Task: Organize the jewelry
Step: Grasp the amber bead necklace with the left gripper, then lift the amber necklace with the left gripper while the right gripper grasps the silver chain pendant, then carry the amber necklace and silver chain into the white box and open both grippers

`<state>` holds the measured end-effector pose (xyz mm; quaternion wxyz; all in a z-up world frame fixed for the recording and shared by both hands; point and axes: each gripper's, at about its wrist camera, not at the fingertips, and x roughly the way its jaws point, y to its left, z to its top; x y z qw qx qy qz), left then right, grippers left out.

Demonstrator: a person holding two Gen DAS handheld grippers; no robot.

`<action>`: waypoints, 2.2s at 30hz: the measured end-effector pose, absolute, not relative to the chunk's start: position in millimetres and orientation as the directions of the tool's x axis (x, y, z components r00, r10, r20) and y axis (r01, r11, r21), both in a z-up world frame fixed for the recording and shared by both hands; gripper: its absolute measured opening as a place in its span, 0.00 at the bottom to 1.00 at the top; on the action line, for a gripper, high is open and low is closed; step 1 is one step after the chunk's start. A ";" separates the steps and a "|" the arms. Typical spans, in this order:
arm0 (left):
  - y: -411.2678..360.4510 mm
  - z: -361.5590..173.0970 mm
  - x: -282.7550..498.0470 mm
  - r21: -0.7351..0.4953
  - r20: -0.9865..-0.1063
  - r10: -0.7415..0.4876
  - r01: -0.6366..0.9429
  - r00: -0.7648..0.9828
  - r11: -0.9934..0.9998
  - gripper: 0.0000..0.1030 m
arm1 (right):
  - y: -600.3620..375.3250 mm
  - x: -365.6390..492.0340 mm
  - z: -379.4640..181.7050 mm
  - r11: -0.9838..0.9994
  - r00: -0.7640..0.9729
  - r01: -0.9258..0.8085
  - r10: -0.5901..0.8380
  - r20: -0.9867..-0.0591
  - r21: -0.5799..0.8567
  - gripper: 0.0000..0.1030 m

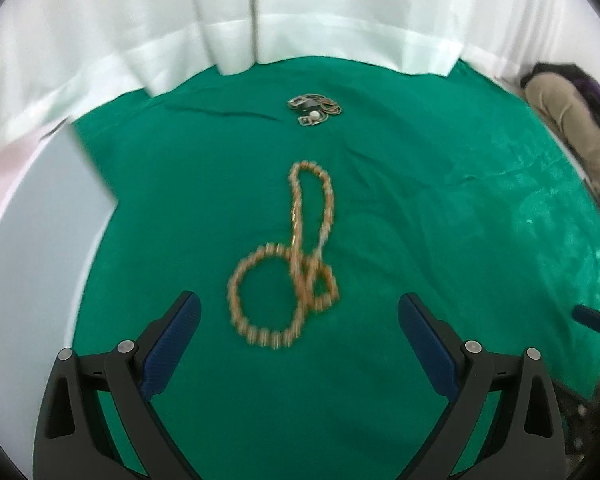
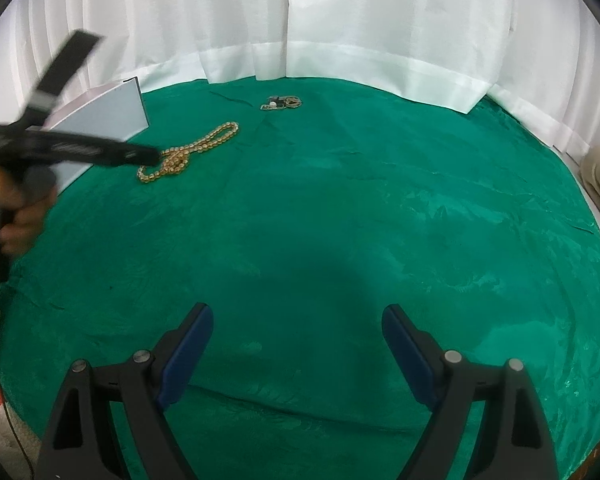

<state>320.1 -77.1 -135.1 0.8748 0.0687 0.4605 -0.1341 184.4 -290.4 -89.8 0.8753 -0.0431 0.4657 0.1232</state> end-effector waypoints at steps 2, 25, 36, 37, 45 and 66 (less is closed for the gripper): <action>-84.8 -145.4 335.4 0.036 -0.836 -0.141 0.310 0.530 0.950 0.93 | -290.8 185.3 -91.2 0.966 0.531 -0.254 0.178 -0.828 0.045 0.86; -41.5 -156.6 291.5 -0.120 -0.832 -0.202 0.188 0.516 0.975 0.15 | -297.9 420.2 -65.2 0.881 0.306 -0.297 0.453 -0.838 0.368 0.84; -30.3 -156.9 276.4 -0.166 -0.808 -0.221 0.150 0.546 0.975 0.15 | -195.4 564.8 -136.2 0.948 0.273 -0.196 0.300 -0.914 0.253 0.69; -30.2 -156.7 275.0 -0.163 -0.807 -0.220 0.152 0.548 0.975 0.15 | -185.1 565.2 -136.8 0.959 0.295 -0.218 0.241 -0.925 0.180 0.69; -24.3 -154.8 275.5 -0.195 -0.807 -0.245 0.149 0.537 0.969 0.12 | -177.6 548.4 -128.9 0.969 0.249 -0.226 0.159 -0.955 0.103 0.34; 27.6 -9.9 192.5 -0.404 -0.645 -0.384 0.132 0.660 0.905 0.05 | -262.3 375.9 13.3 0.838 0.293 -0.386 0.507 -0.811 0.385 0.34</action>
